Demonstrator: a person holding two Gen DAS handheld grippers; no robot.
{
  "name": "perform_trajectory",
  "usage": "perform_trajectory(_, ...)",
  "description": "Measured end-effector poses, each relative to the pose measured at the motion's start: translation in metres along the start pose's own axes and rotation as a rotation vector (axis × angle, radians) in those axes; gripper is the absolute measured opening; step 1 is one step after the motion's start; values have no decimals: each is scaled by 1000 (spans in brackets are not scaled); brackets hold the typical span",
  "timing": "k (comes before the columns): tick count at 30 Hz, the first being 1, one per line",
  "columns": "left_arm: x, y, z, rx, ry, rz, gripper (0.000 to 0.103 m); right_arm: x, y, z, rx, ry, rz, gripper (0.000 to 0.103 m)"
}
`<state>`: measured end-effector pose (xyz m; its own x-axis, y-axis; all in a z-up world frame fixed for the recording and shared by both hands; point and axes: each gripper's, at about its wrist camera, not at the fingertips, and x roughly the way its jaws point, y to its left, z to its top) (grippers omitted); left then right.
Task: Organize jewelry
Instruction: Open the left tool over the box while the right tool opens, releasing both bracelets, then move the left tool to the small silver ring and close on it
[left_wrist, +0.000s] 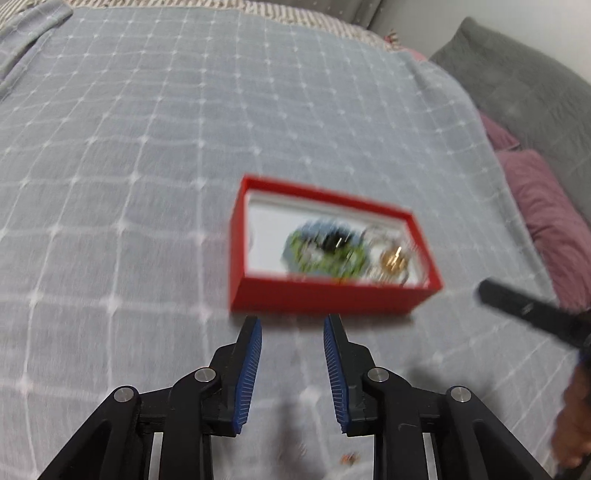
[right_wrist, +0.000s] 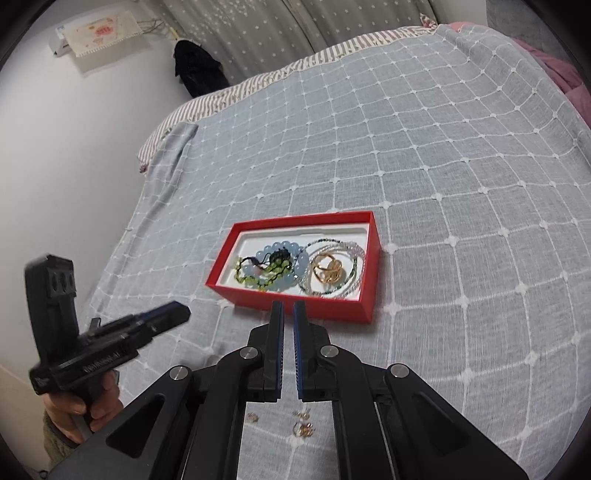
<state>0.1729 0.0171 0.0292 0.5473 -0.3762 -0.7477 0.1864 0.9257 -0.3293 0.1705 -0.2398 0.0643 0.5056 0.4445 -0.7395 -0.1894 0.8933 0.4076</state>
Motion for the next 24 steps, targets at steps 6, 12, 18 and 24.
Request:
perform_trajectory(6,3,-2,-32,13,57,28,31,-13,15,-18,-63,-2,-41,23)
perform_trajectory(12,-2,-29,-49,117,62,24,31,-21,6,-35,-34,28,-70,27)
perform_trajectory(18,2,-49,-65,225,100,32,33,-14,-3,-45,-20,70,-104,27)
perform_trajectory(24,-6,-25,-56,162,86,43,33,0,8,-54,-68,131,-101,27)
